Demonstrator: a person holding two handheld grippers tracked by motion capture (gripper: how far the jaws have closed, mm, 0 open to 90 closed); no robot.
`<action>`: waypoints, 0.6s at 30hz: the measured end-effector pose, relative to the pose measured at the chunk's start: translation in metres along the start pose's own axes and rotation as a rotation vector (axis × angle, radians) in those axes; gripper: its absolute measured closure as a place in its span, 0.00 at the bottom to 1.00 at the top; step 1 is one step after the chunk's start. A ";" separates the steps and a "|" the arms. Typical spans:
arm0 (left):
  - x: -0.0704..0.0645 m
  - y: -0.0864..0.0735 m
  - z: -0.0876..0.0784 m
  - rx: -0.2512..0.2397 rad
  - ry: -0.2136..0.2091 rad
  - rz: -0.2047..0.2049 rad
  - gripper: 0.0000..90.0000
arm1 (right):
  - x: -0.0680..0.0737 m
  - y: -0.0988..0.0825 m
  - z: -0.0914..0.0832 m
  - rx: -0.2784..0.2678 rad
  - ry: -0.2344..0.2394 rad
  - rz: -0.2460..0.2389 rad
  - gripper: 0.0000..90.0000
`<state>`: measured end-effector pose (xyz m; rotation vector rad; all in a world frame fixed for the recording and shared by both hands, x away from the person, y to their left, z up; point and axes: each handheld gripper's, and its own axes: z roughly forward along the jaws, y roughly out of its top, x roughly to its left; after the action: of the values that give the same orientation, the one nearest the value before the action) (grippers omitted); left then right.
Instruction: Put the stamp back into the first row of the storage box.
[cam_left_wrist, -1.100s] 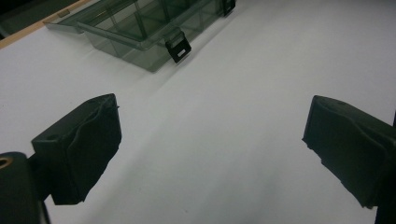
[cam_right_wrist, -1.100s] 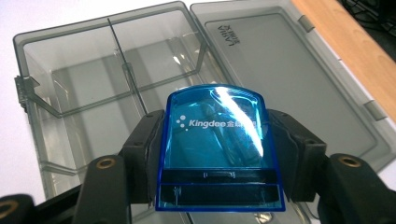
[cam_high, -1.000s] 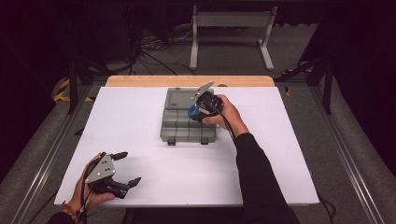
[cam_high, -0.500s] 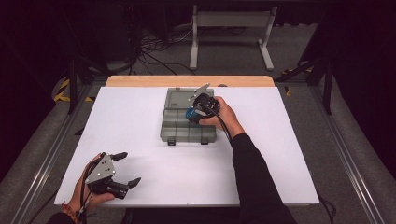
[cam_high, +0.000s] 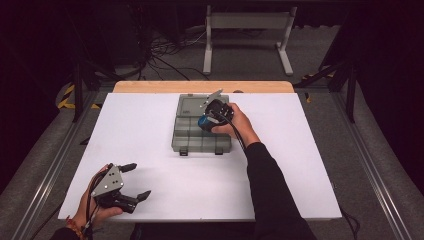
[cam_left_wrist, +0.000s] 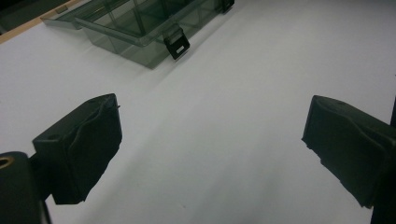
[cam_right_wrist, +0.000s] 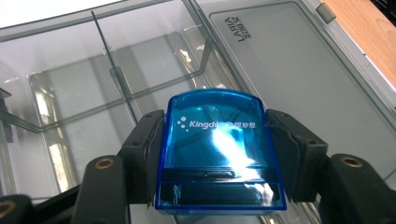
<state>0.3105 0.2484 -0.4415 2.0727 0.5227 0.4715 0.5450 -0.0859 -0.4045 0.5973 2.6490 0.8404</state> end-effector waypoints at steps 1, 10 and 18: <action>0.000 0.000 0.000 0.000 0.000 0.000 0.06 | 0.000 0.000 0.001 -0.001 0.000 0.002 0.45; 0.000 0.000 0.000 0.001 0.001 -0.002 0.06 | 0.000 -0.001 0.002 0.006 -0.022 0.013 0.44; 0.001 0.000 -0.001 -0.002 0.004 -0.001 0.06 | 0.001 -0.001 -0.005 -0.023 -0.035 0.038 0.44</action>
<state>0.3105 0.2494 -0.4412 2.0702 0.5255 0.4759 0.5424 -0.0884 -0.4015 0.6530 2.6009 0.8619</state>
